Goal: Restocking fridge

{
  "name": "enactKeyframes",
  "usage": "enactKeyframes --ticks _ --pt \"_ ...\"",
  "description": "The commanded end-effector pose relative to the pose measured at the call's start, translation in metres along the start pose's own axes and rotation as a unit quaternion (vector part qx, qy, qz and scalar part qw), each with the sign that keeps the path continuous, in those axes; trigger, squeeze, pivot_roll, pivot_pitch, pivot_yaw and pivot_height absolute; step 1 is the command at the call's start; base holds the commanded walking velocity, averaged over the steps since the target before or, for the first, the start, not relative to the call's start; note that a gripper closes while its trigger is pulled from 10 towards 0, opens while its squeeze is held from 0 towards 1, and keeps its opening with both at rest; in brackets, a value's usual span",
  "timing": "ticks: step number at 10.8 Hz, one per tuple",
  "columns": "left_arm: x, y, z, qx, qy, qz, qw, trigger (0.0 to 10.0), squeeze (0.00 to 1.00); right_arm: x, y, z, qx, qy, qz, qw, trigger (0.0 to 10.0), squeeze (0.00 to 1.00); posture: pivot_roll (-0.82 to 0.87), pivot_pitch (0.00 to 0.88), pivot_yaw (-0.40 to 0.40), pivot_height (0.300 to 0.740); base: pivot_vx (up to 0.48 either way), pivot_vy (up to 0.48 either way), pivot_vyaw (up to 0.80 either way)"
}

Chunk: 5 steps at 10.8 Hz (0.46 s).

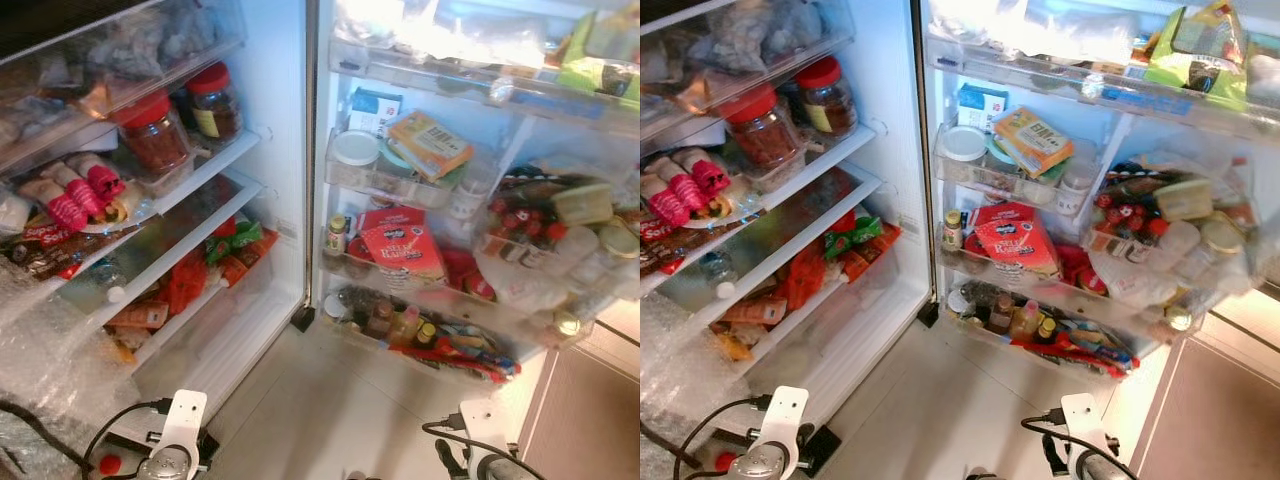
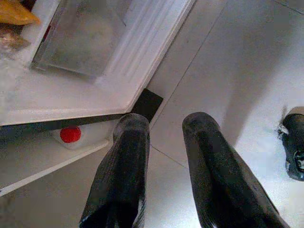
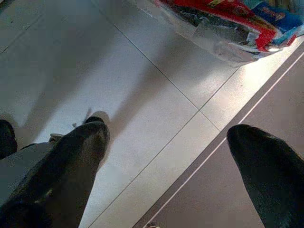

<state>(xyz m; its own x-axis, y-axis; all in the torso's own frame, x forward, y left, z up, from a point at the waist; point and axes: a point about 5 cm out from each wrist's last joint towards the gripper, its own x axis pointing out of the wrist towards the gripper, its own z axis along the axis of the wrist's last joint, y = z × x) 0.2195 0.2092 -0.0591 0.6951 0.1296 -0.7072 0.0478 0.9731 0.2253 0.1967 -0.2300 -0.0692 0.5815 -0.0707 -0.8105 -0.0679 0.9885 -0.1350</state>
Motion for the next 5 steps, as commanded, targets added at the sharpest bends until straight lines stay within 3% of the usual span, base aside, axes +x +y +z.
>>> enactKeyframes --ticks 1,5 --pt "-0.0015 -0.0006 -0.0085 0.009 0.019 -0.005 1.000 10.0 0.00 -0.0009 -0.0019 -0.0036 0.006 0.002 -0.002 1.000 10.0 0.00 -0.15 0.143 -0.005 0.740 0.000 -0.360 0.00" --pt "-0.0014 -0.0012 -0.0077 0.014 0.017 -0.009 1.000 10.0 0.00 -0.0010 -0.0029 -0.0040 0.006 0.004 -0.008 1.000 10.0 0.00 -0.16 0.147 -0.005 0.740 0.000 -0.362 0.00"
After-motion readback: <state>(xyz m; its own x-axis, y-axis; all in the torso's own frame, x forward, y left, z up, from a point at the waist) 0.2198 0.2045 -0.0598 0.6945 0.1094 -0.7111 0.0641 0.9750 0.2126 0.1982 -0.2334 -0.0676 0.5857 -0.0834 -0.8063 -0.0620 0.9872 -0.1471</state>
